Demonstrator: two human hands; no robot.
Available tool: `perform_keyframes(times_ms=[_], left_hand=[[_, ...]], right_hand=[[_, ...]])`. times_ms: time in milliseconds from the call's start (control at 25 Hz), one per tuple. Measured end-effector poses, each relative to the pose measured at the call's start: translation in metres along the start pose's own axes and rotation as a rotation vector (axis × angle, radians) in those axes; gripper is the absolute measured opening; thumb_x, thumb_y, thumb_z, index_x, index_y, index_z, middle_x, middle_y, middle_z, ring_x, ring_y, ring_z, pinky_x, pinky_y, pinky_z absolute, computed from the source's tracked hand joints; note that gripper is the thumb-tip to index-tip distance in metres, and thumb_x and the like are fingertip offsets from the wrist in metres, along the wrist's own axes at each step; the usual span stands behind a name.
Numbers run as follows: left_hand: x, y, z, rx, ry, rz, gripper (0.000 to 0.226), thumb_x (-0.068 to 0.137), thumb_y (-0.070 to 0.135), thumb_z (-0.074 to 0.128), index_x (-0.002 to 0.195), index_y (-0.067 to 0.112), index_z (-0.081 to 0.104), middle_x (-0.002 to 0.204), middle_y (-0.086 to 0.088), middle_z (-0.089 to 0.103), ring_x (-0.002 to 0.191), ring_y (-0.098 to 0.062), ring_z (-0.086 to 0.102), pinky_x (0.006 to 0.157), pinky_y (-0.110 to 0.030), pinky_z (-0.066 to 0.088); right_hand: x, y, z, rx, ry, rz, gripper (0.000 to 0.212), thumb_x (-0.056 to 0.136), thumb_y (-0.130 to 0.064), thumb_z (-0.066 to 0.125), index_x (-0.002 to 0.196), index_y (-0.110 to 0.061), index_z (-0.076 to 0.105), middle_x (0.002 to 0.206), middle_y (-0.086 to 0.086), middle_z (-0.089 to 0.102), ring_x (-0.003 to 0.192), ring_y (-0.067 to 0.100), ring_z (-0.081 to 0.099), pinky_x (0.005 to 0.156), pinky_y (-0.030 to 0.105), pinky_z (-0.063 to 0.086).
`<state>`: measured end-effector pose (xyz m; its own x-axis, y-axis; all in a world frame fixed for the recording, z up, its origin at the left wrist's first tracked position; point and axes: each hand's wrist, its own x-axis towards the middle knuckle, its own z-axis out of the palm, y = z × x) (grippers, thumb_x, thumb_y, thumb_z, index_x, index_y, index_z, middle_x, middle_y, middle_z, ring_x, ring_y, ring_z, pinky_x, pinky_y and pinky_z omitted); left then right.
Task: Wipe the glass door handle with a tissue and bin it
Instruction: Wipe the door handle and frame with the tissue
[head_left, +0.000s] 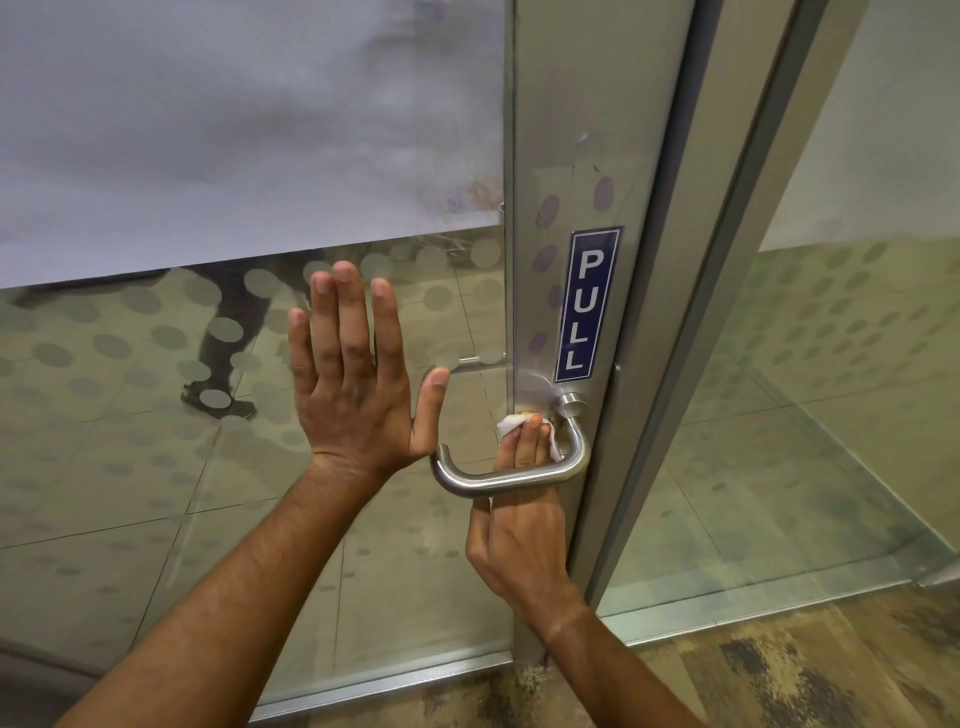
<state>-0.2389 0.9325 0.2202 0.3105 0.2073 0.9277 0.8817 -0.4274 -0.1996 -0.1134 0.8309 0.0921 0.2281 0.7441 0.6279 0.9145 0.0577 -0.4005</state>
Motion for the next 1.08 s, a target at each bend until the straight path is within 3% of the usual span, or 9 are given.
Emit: perform_keyframes(times_ms=[80, 120, 160, 200, 280, 400, 520, 800, 1080], left_hand=[[0.000, 0.001, -0.001, -0.004, -0.006, -0.004, 0.091, 0.093, 0.053, 0.038, 0.160, 0.010, -0.006, 0.167, -0.011, -0.011, 0.154, -0.023, -0.015, 0.125, -0.043, -0.006], [0.000, 0.001, -0.002, -0.002, -0.010, -0.006, 0.091, 0.093, 0.053, 0.038, 0.159, 0.010, -0.006, 0.167, -0.011, -0.011, 0.154, -0.023, -0.015, 0.125, -0.043, -0.006], [0.000, 0.001, -0.002, -0.002, -0.006, -0.002, 0.090, 0.093, 0.053, 0.038, 0.159, 0.010, -0.006, 0.167, -0.009, -0.015, 0.154, -0.023, -0.015, 0.125, -0.043, -0.006], [0.000, 0.001, -0.002, -0.002, -0.001, 0.002, 0.090, 0.093, 0.053, 0.038, 0.159, 0.010, -0.006, 0.167, -0.007, -0.019, 0.154, -0.023, -0.014, 0.125, -0.043, -0.006], [0.000, 0.001, -0.001, 0.006, -0.001, 0.001, 0.090, 0.093, 0.053, 0.038, 0.159, 0.011, -0.007, 0.166, -0.004, -0.023, 0.154, -0.023, -0.015, 0.125, -0.043, -0.006], [0.000, 0.001, -0.001, 0.003, 0.000, 0.002, 0.091, 0.093, 0.053, 0.038, 0.159, 0.010, -0.007, 0.165, -0.004, -0.023, 0.154, -0.023, -0.015, 0.125, -0.042, -0.007], [0.000, 0.001, -0.001, 0.005, 0.001, 0.003, 0.090, 0.094, 0.053, 0.037, 0.159, 0.009, -0.006, 0.166, -0.005, -0.022, 0.154, -0.024, -0.014, 0.125, -0.043, -0.006], [0.000, 0.001, -0.004, -0.001, -0.010, 0.010, 0.088, 0.095, 0.052, 0.037, 0.159, 0.008, -0.004, 0.166, -0.007, -0.021, 0.155, -0.025, -0.014, 0.126, -0.043, -0.005], [0.001, 0.001, -0.006, -0.001, -0.008, 0.016, 0.087, 0.095, 0.051, 0.037, 0.159, 0.007, -0.002, 0.166, -0.008, -0.020, 0.155, -0.025, -0.013, 0.126, -0.043, -0.004]], right_hand=[[-0.007, -0.001, 0.000, 0.012, -0.023, -0.002, 0.074, 0.089, -0.015, 0.045, 0.152, 0.000, 0.010, 0.158, 0.020, 0.019, 0.147, 0.033, 0.018, 0.117, 0.043, 0.028], [-0.014, 0.002, -0.001, 0.034, -0.033, 0.002, 0.066, 0.087, -0.009, 0.055, 0.147, 0.002, 0.028, 0.147, 0.022, 0.042, 0.135, 0.034, 0.042, 0.109, 0.039, 0.041], [-0.021, 0.006, -0.002, 0.028, -0.002, -0.001, 0.053, 0.081, -0.002, 0.067, 0.132, 0.001, 0.051, 0.123, 0.020, 0.062, 0.108, 0.030, 0.062, 0.091, 0.033, 0.053], [-0.024, 0.009, -0.006, 0.016, 0.057, 0.010, 0.039, 0.071, 0.005, 0.076, 0.108, -0.001, 0.066, 0.095, 0.014, 0.070, 0.079, 0.024, 0.066, 0.071, 0.026, 0.056], [-0.015, 0.013, -0.016, 0.109, 0.194, 0.102, 0.024, 0.060, 0.014, 0.080, 0.071, -0.005, 0.071, 0.062, 0.001, 0.065, 0.050, 0.011, 0.055, 0.051, 0.016, 0.043], [0.004, 0.005, -0.036, 0.610, 0.362, 0.516, 0.022, 0.076, 0.000, 0.079, 0.073, -0.021, 0.075, 0.060, -0.021, 0.064, 0.054, -0.005, 0.053, 0.055, 0.003, 0.039], [0.014, -0.001, -0.049, 1.096, 0.362, 0.786, 0.033, 0.080, 0.004, 0.074, 0.079, -0.030, 0.078, 0.079, -0.007, 0.076, 0.076, 0.005, 0.071, 0.067, 0.015, 0.054], [0.038, -0.014, -0.056, 1.445, 0.405, 1.133, 0.007, 0.081, -0.007, 0.074, 0.087, -0.008, 0.072, 0.079, 0.006, 0.077, 0.074, 0.015, 0.074, 0.059, 0.021, 0.055], [0.033, -0.019, -0.060, 1.266, 0.464, 1.042, 0.012, 0.081, -0.003, 0.075, 0.087, -0.013, 0.074, 0.080, 0.003, 0.077, 0.074, 0.012, 0.073, 0.062, 0.019, 0.055]])
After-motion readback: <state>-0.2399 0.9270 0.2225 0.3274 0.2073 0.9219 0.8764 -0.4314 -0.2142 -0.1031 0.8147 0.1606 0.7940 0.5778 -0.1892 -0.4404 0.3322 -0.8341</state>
